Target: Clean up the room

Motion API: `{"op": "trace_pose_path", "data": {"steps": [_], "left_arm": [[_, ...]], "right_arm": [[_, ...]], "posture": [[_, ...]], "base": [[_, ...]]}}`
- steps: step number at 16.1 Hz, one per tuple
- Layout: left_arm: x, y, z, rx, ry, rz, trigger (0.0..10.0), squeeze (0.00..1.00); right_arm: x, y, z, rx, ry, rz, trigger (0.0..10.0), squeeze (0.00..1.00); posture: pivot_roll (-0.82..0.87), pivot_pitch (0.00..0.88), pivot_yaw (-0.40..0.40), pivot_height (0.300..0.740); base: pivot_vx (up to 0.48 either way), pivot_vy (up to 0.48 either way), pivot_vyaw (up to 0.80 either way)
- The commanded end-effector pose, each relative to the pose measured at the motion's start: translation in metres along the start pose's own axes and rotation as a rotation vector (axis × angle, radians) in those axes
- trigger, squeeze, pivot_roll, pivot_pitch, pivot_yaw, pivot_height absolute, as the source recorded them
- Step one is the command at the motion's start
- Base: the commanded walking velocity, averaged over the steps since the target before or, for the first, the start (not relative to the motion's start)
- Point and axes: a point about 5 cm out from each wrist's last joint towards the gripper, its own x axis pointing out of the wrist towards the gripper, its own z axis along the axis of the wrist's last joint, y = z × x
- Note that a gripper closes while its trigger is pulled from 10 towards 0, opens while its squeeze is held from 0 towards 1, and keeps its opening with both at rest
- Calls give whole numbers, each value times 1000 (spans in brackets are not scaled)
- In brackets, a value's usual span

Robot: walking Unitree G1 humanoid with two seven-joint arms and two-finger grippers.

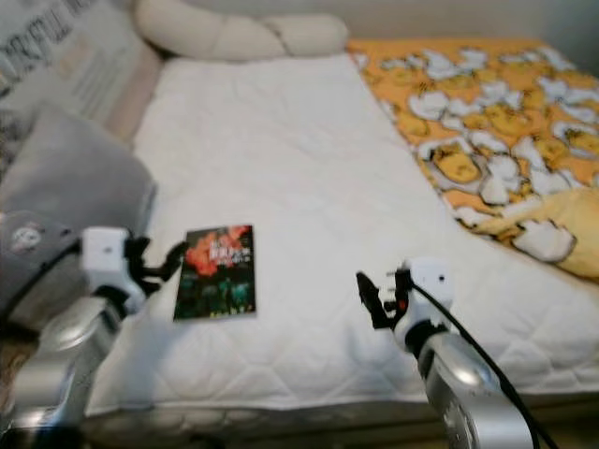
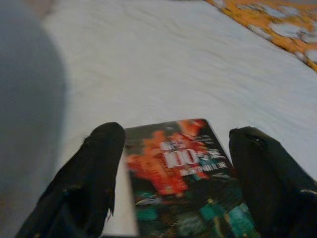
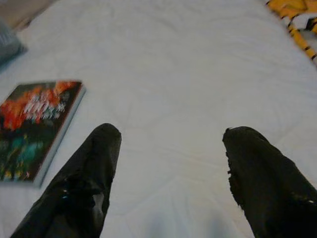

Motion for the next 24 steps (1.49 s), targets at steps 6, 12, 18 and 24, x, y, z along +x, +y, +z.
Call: {"op": "trace_pose_path", "data": {"steps": [6,12,18,24], "left_arm": [[-37,0,11,87,21,74,10000,1000],[-33,0,8,122,89,81,10000,1000],[-25,-1,15,121,75,85,10000,1000],[-24,0,15,129,74,101,10000,1000]], "right_arm": [[8,4,-1,-26,-17,-5,10000,1000],[23,8,0,-31,-26,1,10000,1000],[32,13,6,7,-57,-17,10000,1000],[34,10,4,7,-55,-45,10000,1000]], "posture": [[-79,0,-8,740],[-88,0,-4,740],[-99,0,3,740],[-91,0,0,740]], "base": [[0,-227,0],[0,-454,0],[0,-423,486],[0,-426,0]]}}
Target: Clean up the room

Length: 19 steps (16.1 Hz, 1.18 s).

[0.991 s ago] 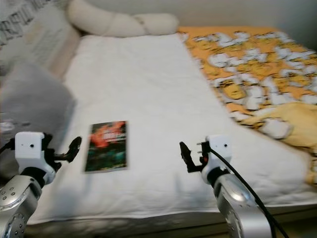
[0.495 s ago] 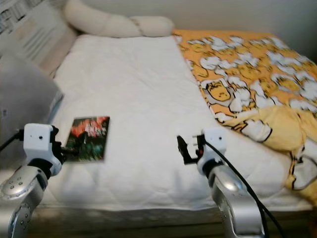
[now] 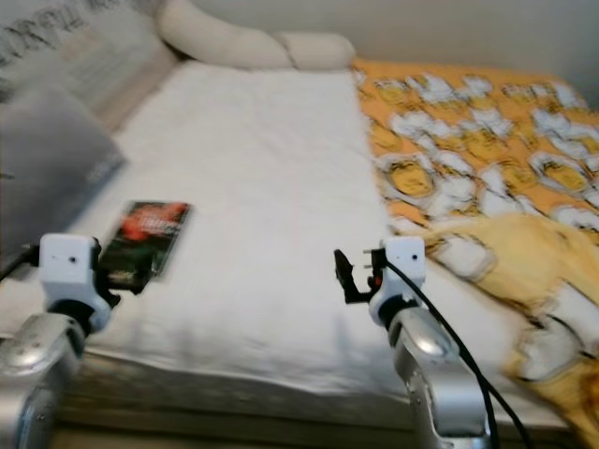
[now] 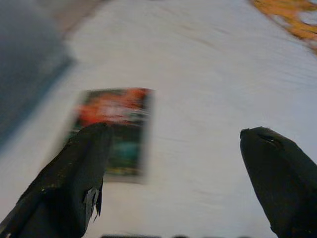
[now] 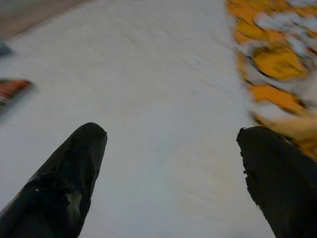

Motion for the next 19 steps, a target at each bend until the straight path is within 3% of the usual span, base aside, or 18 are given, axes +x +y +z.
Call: {"op": "trace_pose_path", "data": {"steps": [1,6,13,15,16,17,18,19], "left_arm": [[0,2,4,17,-9,8,10000,1000],[1,1,5,41,-9,-14,10000,1000],[0,-10,6,94,-17,-102,10000,1000],[-4,-13,7,86,-21,-129,10000,749],[-6,-19,5,82,-20,-222,10000,0],[-7,-21,4,81,-15,-254,10000,0],[-7,-25,3,97,-5,-320,10000,0],[-3,-29,4,126,-6,-430,10000,0]], "right_arm": [[0,-2,3,-10,-12,-21,10000,1000],[2,-2,-4,-23,27,-40,10000,1000],[0,-6,-14,-60,126,-105,10000,1000],[-3,-12,-17,-37,172,-163,10000,1000],[0,-16,-22,-57,207,-177,10000,1000],[1,-17,-24,-65,220,-185,10000,1000],[4,-24,-28,-99,274,-229,10000,0],[11,-40,-38,-133,387,-341,10000,0]], "posture": [[-90,0,0,740],[-84,0,-7,740],[-88,0,-14,740],[-85,0,-19,740],[-74,0,-30,740],[-73,0,-32,740],[-79,0,-32,740],[-80,0,-30,740]], "base": [[0,-428,0],[0,-413,0],[0,0,0],[0,0,0],[0,0,0],[0,0,0],[0,0,0],[0,0,0]]}}
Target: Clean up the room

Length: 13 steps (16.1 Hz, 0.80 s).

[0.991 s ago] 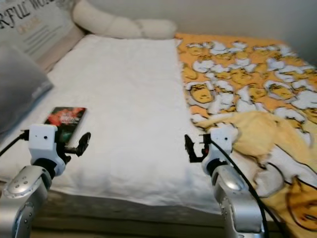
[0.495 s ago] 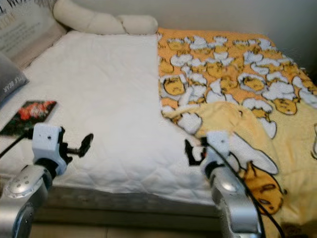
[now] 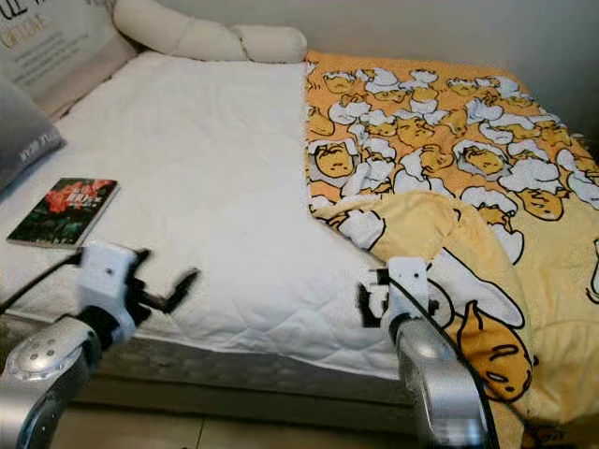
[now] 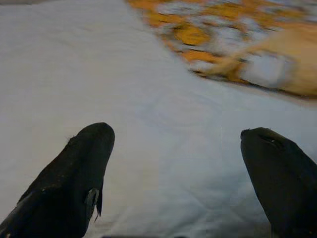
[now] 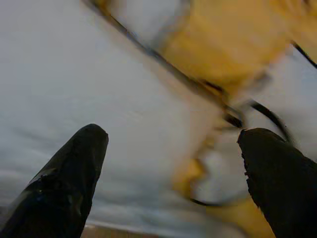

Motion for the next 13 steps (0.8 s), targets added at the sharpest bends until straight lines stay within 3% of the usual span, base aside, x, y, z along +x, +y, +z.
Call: {"op": "trace_pose_path", "data": {"steps": [1,4,7,9,10,11,12,13], "left_arm": [[3,-5,3,16,-18,-86,10000,0],[15,-16,5,80,19,-369,10000,0],[23,-17,7,113,27,-449,10000,0],[27,-21,8,153,42,-548,10000,0],[26,-22,9,160,46,-581,10000,0],[26,-23,9,159,48,-592,10000,0],[22,-26,8,173,65,-639,10000,0],[21,-26,7,180,71,-651,10000,0]], "right_arm": [[6,-14,-7,-8,76,-89,10000,0],[33,-32,-19,-18,185,-172,10000,0],[45,-37,-28,42,238,-182,10000,0],[59,-37,-31,129,238,-147,10000,0],[61,-37,-28,159,217,-130,5765,0],[62,-37,-27,172,205,-122,5765,0],[64,-38,-23,148,193,-102,314,0],[65,-37,-22,133,194,-89,0,0]], "posture": [[-84,0,-22,740],[-87,0,-14,740],[-91,0,-2,740],[-79,0,6,740],[-76,0,9,740],[-76,0,9,740],[-69,0,14,740],[-69,4,15,740]], "base": [[0,0,0],[0,0,0],[0,0,0],[0,0,0],[0,0,0],[0,0,0],[0,0,0],[0,0,0]]}}
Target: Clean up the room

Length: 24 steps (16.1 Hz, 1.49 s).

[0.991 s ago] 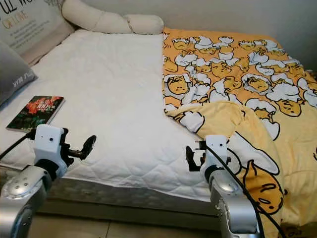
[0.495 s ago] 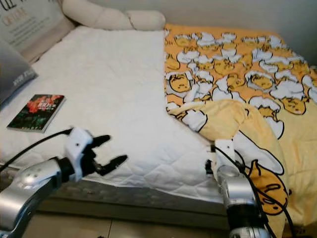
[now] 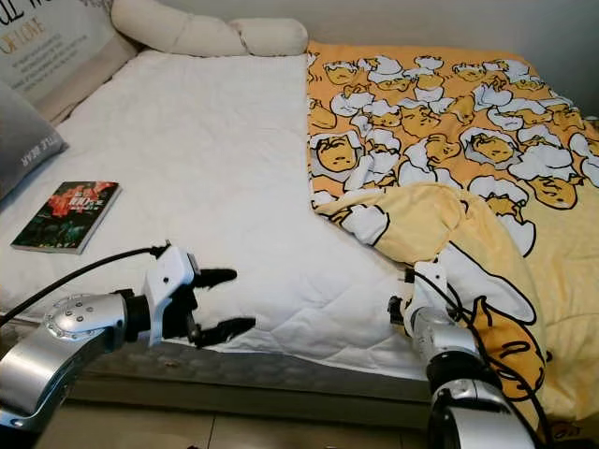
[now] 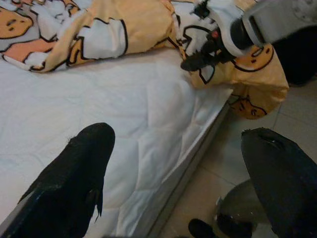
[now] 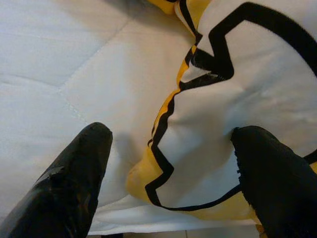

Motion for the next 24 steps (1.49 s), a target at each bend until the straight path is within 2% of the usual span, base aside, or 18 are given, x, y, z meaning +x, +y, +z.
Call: {"op": "trace_pose_path", "data": {"steps": [1,7,9,14,24], "left_arm": [[-1,-3,3,10,-3,-21,10000,0],[-4,-5,0,5,13,-51,10000,0],[-10,-7,0,7,33,-60,10000,0],[-21,-10,-2,5,66,-77,10000,0],[-14,-8,-1,9,71,-109,10000,0]], "right_arm": [[1,-1,3,-23,-7,6,0,0],[4,-12,-6,-101,31,-42,0,0],[4,-11,-14,-131,56,-46,0,0],[5,-9,-15,-134,54,-30,0,0],[4,-18,-16,-127,46,-21,0,0]], "posture": [[-69,7,16,740],[-47,41,13,740],[-19,72,21,740],[5,114,38,740],[-35,77,37,740]], "base": [[0,0,0],[0,0,0],[0,0,0],[0,0,0],[0,0,0]]}}
